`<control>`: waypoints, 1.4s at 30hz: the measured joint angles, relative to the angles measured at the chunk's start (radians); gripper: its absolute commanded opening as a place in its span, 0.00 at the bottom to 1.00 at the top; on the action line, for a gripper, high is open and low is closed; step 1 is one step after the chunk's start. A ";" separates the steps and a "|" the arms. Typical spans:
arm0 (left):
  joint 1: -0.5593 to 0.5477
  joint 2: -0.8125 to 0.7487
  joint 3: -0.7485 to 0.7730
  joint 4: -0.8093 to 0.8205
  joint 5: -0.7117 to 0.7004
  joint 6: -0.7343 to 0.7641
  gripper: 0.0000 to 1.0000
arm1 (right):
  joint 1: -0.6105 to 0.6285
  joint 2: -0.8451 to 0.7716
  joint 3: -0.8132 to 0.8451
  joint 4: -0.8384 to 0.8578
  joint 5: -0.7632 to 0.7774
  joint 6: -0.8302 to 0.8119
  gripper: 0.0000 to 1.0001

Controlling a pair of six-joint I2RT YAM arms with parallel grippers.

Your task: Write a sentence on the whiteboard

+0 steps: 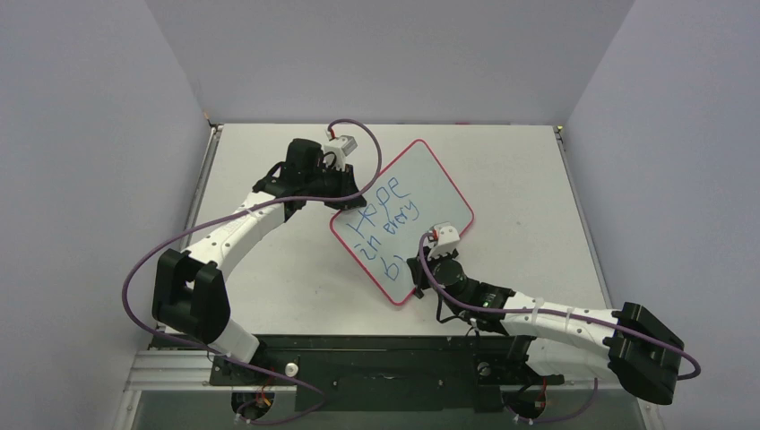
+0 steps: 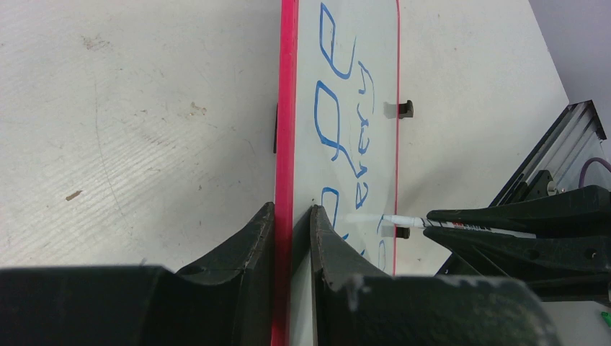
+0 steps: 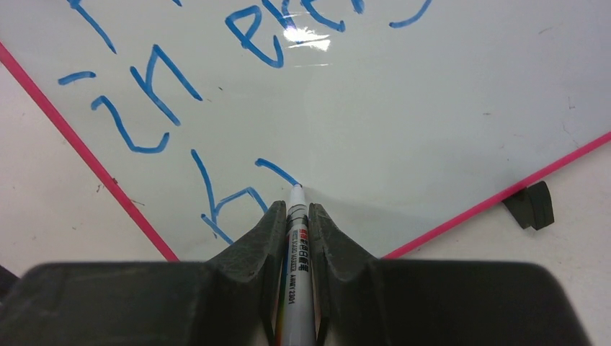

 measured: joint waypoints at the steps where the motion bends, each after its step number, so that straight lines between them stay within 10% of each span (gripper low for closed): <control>1: 0.000 0.000 0.000 0.000 0.000 0.000 0.00 | 0.000 -0.008 -0.010 -0.002 0.005 0.005 0.00; 42: -0.002 0.000 0.000 0.000 -0.002 -0.002 0.00 | 0.004 0.089 0.153 -0.134 0.057 -0.048 0.00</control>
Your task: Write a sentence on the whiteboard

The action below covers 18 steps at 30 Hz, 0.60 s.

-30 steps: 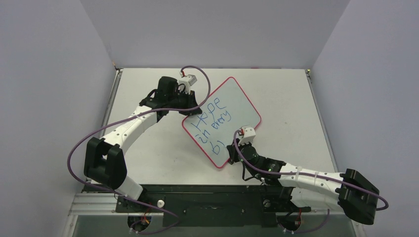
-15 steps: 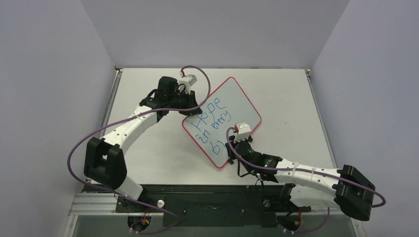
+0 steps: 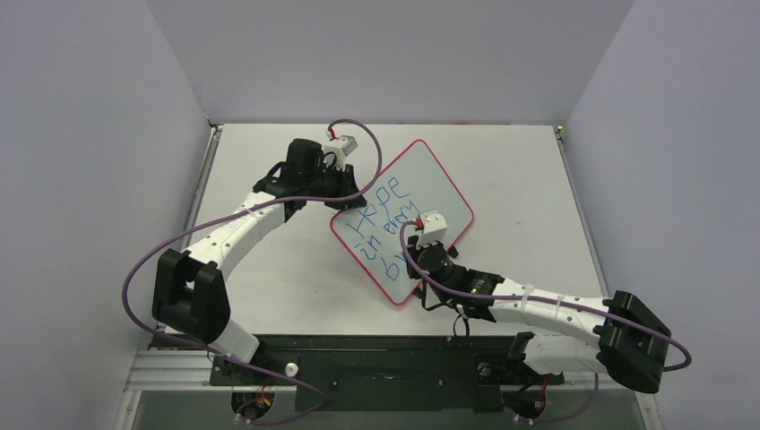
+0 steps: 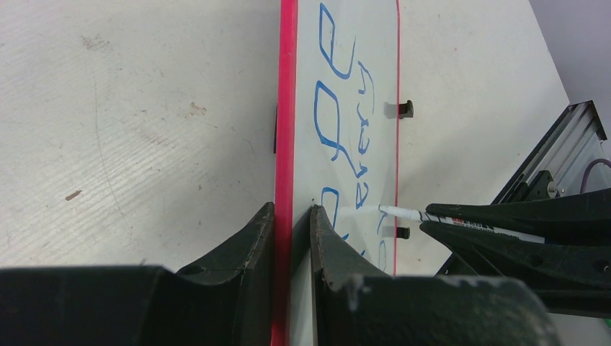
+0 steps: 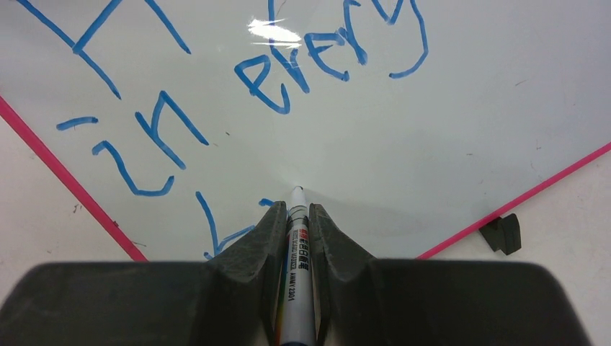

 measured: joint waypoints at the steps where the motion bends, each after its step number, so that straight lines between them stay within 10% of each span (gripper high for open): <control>1: 0.000 0.000 0.000 0.000 0.000 0.000 0.00 | -0.004 0.005 0.007 0.000 0.000 -0.003 0.00; 18: -0.003 0.000 0.000 -0.001 -0.003 -0.005 0.00 | -0.082 -0.112 0.019 -0.058 -0.007 -0.018 0.00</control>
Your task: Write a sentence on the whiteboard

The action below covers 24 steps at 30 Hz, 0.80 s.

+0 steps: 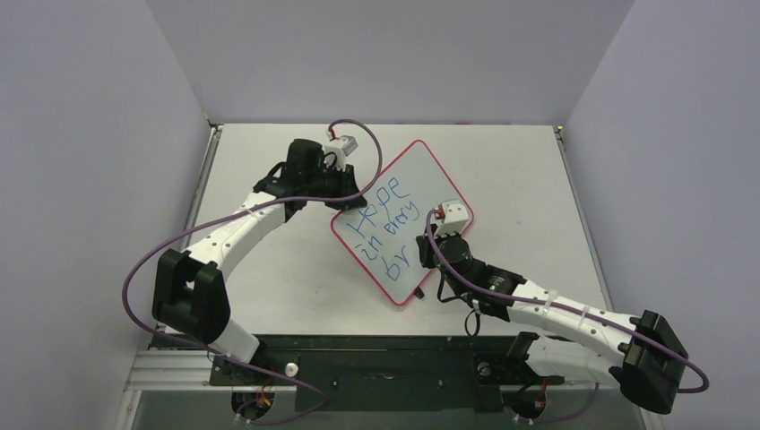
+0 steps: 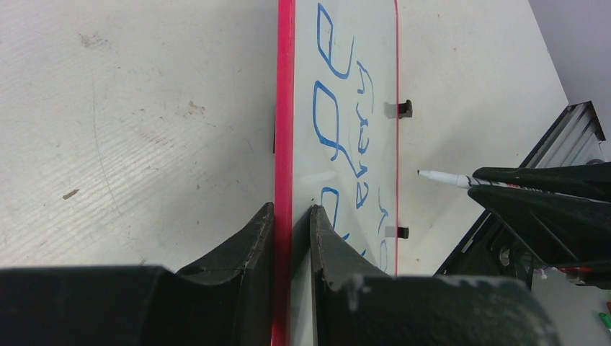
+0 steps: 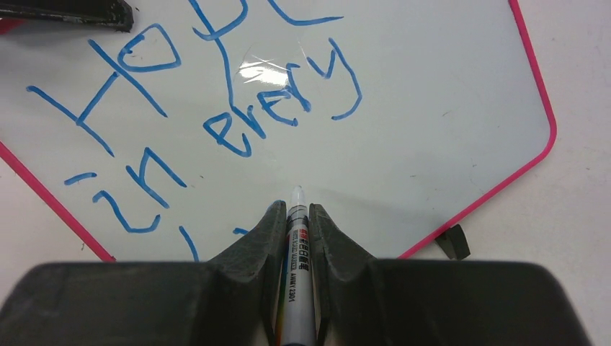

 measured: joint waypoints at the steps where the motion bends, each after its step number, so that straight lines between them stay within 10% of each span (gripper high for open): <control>1: 0.000 0.000 0.000 0.000 0.000 0.000 0.00 | -0.002 -0.013 -0.003 0.001 -0.001 0.001 0.00; 24: 0.000 0.000 0.000 0.000 0.000 0.001 0.00 | -0.008 0.070 -0.057 0.053 -0.072 0.039 0.00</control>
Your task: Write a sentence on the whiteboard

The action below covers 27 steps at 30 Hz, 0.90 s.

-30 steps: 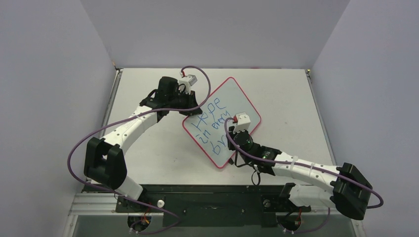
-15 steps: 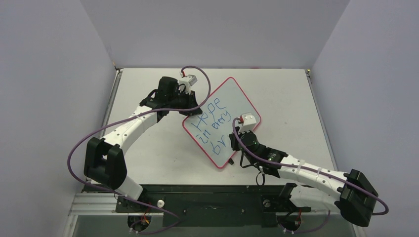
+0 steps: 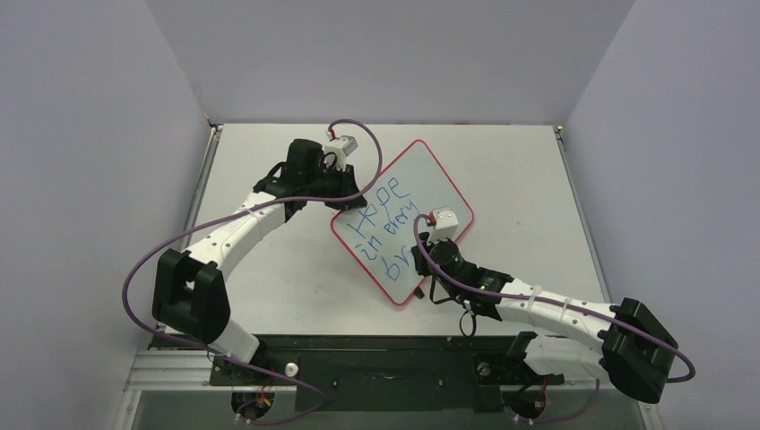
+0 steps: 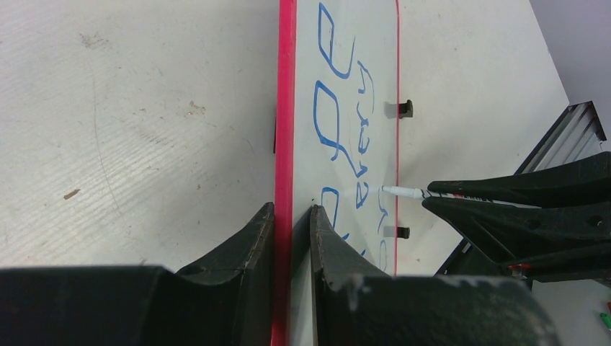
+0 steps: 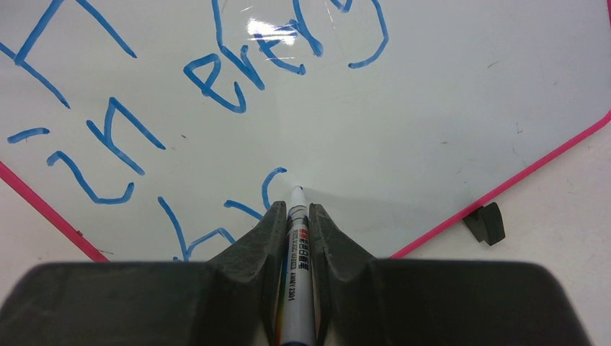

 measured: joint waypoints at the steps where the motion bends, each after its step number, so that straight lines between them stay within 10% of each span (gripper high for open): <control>1: 0.000 0.000 0.000 0.000 0.000 0.000 0.00 | -0.002 0.001 0.000 0.002 0.001 0.000 0.00; 27: 0.000 0.000 0.000 0.000 -0.001 0.000 0.00 | -0.048 0.031 0.019 0.014 0.018 0.005 0.00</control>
